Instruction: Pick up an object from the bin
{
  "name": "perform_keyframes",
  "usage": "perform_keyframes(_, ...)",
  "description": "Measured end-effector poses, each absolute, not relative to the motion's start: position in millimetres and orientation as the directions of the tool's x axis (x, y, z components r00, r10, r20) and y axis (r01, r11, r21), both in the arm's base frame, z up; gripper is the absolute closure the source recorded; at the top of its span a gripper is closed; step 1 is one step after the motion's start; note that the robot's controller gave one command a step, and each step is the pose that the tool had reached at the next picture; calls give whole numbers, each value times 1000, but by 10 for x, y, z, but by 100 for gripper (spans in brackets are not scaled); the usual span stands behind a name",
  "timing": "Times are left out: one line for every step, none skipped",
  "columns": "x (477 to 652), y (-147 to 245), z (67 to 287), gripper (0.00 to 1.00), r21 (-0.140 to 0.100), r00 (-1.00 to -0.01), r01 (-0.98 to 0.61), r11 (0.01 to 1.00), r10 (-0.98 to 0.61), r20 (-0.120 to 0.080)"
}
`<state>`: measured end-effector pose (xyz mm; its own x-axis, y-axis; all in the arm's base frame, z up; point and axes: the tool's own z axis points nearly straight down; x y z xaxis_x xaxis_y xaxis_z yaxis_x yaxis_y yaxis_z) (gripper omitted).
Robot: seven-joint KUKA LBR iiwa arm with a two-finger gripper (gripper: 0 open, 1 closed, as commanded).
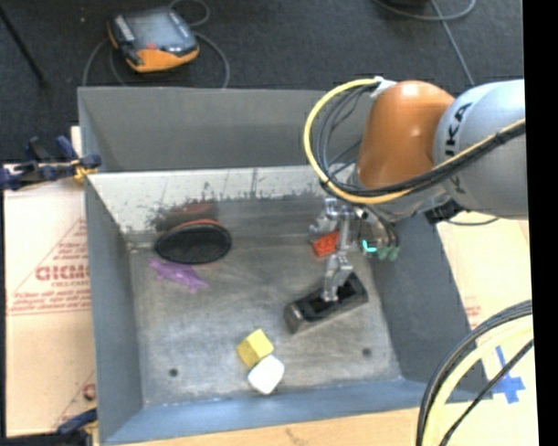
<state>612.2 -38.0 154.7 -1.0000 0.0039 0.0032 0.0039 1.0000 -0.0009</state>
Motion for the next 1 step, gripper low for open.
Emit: perform_keyframes(6139, -381, 1594, 0, -1, -1000, 4, 1000, 4, -5)
